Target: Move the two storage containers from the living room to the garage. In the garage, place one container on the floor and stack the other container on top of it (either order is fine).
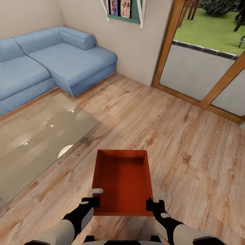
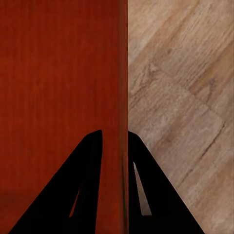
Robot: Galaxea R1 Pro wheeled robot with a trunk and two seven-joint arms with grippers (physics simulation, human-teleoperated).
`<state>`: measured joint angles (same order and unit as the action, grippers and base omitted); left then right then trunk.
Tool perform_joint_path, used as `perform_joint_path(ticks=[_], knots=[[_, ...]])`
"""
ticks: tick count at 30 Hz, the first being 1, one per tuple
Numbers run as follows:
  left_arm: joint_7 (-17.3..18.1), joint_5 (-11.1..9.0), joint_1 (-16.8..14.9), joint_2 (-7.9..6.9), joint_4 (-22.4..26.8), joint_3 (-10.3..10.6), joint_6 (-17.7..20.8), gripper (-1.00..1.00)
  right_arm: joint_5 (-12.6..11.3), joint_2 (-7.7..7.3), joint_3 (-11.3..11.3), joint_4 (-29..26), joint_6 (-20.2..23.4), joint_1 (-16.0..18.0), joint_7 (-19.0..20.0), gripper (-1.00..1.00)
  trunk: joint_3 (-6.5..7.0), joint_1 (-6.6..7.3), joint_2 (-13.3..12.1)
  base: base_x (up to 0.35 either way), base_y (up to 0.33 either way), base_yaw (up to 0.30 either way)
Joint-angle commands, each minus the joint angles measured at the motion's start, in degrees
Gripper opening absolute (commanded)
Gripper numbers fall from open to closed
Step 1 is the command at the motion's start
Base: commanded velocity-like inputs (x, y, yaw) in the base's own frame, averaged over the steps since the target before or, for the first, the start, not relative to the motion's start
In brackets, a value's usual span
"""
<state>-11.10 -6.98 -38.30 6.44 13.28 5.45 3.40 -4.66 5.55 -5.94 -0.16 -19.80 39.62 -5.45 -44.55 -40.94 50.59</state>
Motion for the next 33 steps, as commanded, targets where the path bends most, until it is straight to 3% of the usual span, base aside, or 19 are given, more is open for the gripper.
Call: perform_joint_path(ticks=[1,22,33], knots=[[-0.8,0.6,0.0,-0.02,0.2,-0.4,0.4,-1.0,-2.1,-0.01,-1.4,0.2,-0.4,0.0,-0.2,-1.0,0.15,0.22,-0.4,0.0,0.0,0.0],[-0.8,0.6,0.0,-0.02,0.2,-0.4,0.4,-1.0,-2.1,-0.01,-1.4,0.2,-0.4,0.0,-0.2,-1.0,3.92,4.83,-8.8,0.0,0.0,0.0],[-0.8,0.5,0.0,0.06,0.2,-0.4,0.4,-1.0,-2.2,-0.01,-1.2,0.2,-0.4,0.0,-0.3,-1.0,4.14,4.83,-8.8,0.0,0.0,0.0]])
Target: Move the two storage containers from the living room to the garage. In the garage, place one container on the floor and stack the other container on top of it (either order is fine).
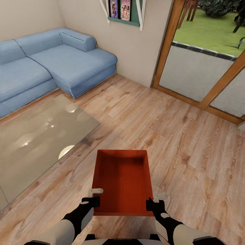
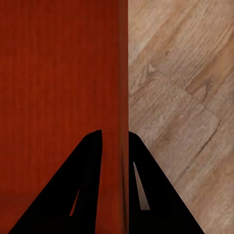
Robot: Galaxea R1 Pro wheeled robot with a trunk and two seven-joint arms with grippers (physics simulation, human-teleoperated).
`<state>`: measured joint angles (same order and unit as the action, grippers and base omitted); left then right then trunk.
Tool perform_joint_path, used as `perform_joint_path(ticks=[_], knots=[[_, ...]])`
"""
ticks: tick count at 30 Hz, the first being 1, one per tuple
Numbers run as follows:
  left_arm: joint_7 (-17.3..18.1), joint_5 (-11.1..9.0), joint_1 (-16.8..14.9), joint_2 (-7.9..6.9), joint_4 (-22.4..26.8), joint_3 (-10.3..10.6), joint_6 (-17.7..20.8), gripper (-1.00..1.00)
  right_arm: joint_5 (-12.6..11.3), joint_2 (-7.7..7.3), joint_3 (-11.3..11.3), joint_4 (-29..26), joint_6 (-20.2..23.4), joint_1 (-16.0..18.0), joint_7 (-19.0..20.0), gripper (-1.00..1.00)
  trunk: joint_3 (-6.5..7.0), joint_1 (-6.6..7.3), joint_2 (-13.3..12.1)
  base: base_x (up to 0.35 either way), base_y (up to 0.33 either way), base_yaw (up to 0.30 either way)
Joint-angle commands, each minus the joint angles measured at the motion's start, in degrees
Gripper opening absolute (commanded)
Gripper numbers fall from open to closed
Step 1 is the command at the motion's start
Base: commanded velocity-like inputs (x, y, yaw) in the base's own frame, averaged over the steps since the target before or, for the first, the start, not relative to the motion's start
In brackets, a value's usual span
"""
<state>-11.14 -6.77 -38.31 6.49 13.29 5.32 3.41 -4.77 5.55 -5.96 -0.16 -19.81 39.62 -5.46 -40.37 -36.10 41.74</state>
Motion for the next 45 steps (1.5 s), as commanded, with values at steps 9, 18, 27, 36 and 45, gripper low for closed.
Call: perform_joint_path(ticks=[9,18,27,36,45], knots=[[-0.8,0.3,0.0,0.01,0.2,-0.2,0.4,-1.0,-2.1,-0.01,-1.3,0.2,-0.5,0.0,-0.3,-1.0,0.76,-0.01,0.0,0.0,0.0,0.0],[-0.8,0.3,0.0,-0.13,0.2,-0.2,0.4,-1.0,-2.0,-0.01,-1.3,0.2,-0.6,-0.1,-0.3,-1.0,1.59,-0.01,0.0,0.0,0.0,0.0],[-0.8,0.3,0.0,-0.16,0.0,-0.3,0.4,-1.0,-2.1,-0.01,-1.2,0.2,-0.7,-0.2,-0.3,-1.0,2.43,-0.01,0.0,0.0,0.0,0.0],[-0.8,0.3,0.0,-0.25,0.0,-0.4,0.4,-1.0,-2.1,-0.01,-1.2,0.2,-0.7,-0.2,-0.3,-1.0,3.28,-0.01,0.0,0.0,0.0,0.0],[-0.8,0.3,0.0,-0.69,0.0,-0.4,0.3,-1.0,-2.0,-0.01,-1.2,0.2,-0.7,-0.1,-0.3,-1.0,4.12,-0.01,0.0,0.0,0.0,0.0]])
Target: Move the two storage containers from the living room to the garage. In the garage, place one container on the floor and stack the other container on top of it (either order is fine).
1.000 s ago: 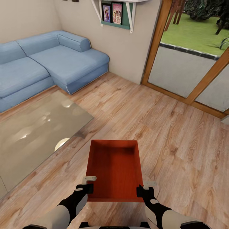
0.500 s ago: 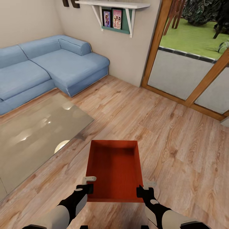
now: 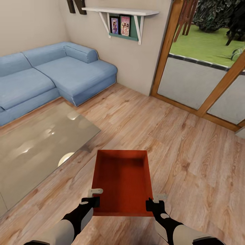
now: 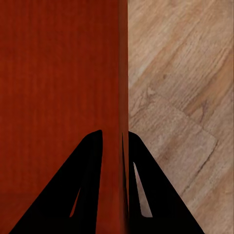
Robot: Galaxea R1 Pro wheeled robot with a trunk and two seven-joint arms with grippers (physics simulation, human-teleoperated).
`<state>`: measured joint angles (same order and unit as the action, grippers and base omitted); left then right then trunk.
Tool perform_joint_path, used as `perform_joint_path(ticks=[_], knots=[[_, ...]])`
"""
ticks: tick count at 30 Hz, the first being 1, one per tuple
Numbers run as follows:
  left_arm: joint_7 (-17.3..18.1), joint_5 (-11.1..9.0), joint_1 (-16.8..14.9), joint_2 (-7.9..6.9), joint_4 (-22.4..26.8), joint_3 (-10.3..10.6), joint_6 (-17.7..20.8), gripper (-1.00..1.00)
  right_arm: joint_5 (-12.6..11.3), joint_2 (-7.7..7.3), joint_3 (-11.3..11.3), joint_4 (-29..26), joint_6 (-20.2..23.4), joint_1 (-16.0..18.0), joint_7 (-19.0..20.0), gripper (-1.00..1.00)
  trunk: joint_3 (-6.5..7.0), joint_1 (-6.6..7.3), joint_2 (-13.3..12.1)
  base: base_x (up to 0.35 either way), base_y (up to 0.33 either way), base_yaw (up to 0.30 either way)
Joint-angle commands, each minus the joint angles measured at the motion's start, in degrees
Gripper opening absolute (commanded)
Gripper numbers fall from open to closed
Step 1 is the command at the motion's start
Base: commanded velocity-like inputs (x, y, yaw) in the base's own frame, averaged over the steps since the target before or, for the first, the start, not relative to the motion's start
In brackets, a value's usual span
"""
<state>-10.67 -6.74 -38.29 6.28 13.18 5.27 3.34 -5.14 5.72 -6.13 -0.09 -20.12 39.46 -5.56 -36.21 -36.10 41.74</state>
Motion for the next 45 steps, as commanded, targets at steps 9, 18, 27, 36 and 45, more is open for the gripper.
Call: perform_joint_path(ticks=[9,18,27,36,45], knots=[[-1.3,0.0,0.0,-0.52,-0.1,-0.4,-3.8,-1.0,-1.6,-0.18,-1.1,0.1,-0.4,0.0,-0.2,-1.0,0.8,-0.01,0.0,0.0,0.0,0.0],[-1.3,-0.3,0.0,-0.81,-0.1,-0.4,-3.6,-1.0,-1.6,-0.18,-1.0,0.1,-0.4,0.0,-0.2,-1.0,1.64,-0.01,0.0,0.0,0.0,0.0],[-1.3,-4.1,0.0,-0.98,-0.1,-0.4,-3.5,-1.0,-1.7,-0.18,-1.1,0.1,-0.4,0.0,-0.2,-1.0,2.48,-0.01,0.0,0.0,0.0,0.0],[-1.3,-4.2,0.0,-1.0,-0.4,-0.4,-3.5,-1.0,-1.7,-0.18,-1.1,0.1,-0.4,0.0,-0.2,-1.0,3.32,-0.01,0.0,0.0,0.0,0.0],[-1.3,-4.2,0.0,-0.99,-0.4,-0.4,-3.5,-1.0,-1.7,-0.18,-1.1,0.1,-0.4,0.0,-0.2,-1.0,4.17,-0.01,0.0,0.0,0.0,0.0]])
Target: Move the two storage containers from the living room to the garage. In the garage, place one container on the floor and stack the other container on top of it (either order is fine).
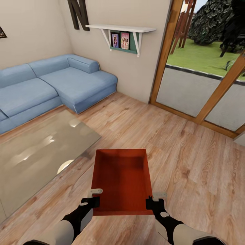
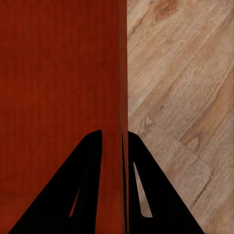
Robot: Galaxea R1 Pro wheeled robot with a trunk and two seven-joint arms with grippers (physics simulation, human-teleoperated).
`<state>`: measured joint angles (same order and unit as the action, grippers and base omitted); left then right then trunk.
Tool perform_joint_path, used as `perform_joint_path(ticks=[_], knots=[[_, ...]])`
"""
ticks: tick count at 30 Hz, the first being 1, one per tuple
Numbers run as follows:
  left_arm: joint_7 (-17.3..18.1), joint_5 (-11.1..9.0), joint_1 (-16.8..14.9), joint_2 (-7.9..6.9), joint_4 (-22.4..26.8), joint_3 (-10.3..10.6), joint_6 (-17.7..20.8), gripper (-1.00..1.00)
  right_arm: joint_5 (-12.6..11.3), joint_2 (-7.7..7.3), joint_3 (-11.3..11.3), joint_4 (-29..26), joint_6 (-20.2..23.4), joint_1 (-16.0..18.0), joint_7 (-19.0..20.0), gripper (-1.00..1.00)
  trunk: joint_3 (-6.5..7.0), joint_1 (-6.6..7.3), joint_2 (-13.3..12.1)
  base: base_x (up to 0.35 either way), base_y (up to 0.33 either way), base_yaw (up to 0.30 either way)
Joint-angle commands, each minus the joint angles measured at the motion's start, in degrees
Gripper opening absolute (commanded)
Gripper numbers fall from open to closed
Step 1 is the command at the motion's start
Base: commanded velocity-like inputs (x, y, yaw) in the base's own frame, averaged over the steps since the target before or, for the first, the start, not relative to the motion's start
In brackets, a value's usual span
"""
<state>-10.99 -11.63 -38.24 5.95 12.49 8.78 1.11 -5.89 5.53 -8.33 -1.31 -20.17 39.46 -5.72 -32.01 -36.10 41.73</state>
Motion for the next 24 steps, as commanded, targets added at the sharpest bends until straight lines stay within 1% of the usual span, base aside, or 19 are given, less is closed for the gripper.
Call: perform_joint_path(ticks=[1,24], knots=[[-1.0,0.7,-0.1,-0.64,0.3,-3.9,-1.3,-1.0,-0.9,0.01,1.1,1.3,-0.3,0.0,0.0,-1.0,0.05,-0.01,0.0,0.0,0.0,0.0],[-1.0,0.8,-0.1,-0.68,0.3,-3.9,-1.3,-1.0,-1.0,0.01,1.1,1.3,-0.4,0.0,0.0,-1.0,2.2,-0.01,0.0,0.0,0.0,0.0]])
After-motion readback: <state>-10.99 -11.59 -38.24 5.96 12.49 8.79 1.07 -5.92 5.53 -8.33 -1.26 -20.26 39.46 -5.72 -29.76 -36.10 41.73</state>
